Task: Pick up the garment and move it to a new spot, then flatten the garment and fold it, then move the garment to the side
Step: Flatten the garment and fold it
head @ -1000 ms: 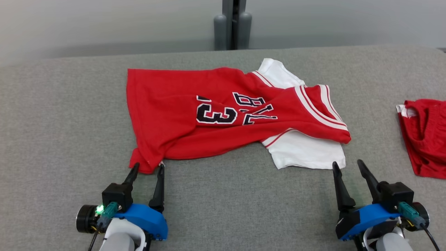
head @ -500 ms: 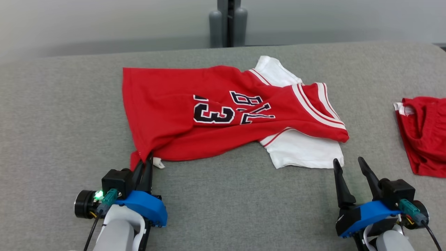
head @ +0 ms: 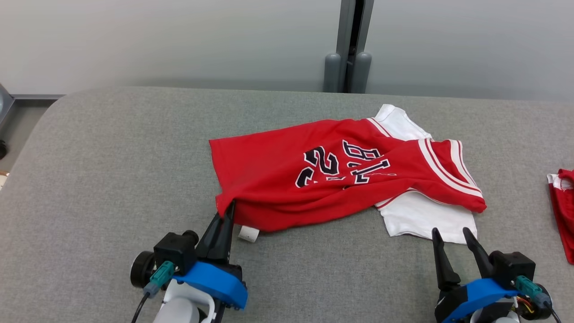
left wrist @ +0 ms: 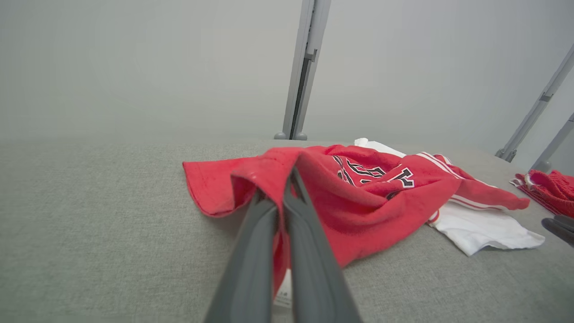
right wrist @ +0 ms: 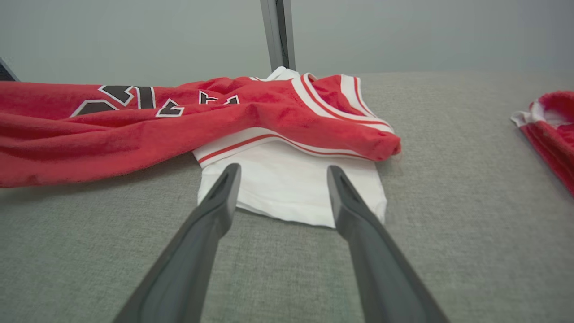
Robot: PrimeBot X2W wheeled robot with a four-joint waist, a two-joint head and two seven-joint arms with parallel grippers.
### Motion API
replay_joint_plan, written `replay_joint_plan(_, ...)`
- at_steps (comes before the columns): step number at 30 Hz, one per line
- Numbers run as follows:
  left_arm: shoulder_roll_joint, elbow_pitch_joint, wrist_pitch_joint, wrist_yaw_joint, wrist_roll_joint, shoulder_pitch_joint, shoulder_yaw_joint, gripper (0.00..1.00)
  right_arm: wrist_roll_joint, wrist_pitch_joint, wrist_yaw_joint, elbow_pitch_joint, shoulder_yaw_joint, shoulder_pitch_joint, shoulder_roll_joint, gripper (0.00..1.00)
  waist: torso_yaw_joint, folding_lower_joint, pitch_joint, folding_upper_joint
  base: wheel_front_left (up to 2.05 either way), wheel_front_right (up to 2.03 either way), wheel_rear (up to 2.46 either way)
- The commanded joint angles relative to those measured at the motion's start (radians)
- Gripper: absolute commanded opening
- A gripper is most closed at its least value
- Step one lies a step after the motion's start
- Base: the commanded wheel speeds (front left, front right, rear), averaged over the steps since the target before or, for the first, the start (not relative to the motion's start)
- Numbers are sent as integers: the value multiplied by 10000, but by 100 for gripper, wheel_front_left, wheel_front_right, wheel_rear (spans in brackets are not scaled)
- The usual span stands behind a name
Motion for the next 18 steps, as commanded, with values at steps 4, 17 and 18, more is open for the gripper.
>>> replay_joint_plan(4,-1,484,-26,-14,-274,61,337,0,128,-29,-1,-47,202,-251,-19,100,-151,2,250,0,0,0,0)
replay_joint_plan(17,938,2877,-26,1113,554,-1006,2097,100,-144,-29,-1,-346,-29,-328,-14,100,-901,2,484,0,0,0,0)
replay_joint_plan(18,951,2858,-26,1210,628,-951,2183,100,-143,-29,-1,-374,-25,-290,-14,100,-904,2,438,0,0,0,0)
